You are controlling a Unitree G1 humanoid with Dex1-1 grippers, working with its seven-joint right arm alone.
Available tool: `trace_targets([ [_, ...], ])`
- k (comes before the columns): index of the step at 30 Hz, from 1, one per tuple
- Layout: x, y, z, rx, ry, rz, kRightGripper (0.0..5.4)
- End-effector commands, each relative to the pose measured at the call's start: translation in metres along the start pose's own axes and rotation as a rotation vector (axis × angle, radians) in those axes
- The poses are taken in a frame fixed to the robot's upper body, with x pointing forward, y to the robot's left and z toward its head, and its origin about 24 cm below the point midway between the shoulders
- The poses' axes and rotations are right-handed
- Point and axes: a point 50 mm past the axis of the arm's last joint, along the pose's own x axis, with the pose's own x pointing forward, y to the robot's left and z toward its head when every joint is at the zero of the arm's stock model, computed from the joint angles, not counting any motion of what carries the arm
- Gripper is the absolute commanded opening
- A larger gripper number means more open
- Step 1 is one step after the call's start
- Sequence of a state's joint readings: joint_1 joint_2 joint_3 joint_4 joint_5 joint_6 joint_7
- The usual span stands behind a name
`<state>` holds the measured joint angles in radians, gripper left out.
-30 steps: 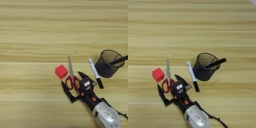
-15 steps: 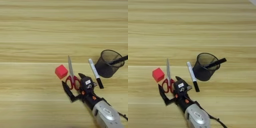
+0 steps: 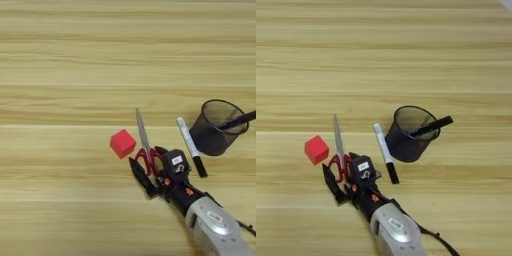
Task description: Move the objects on the table
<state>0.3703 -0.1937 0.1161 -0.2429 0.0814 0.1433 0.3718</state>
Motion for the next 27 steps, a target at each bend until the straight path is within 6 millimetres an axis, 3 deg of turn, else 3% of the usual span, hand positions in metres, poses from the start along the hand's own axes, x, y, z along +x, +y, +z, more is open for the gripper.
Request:
trace_targets([
  [1, -0.003, -0.002, -0.007, -0.028, 0.069, -0.027, 3.89],
  [20, -0.012, -0.025, -0.005, -0.043, 0.088, -0.149, 3.89],
  [27, -0.012, -0.025, -0.006, -0.041, 0.092, -0.144, 3.89],
])
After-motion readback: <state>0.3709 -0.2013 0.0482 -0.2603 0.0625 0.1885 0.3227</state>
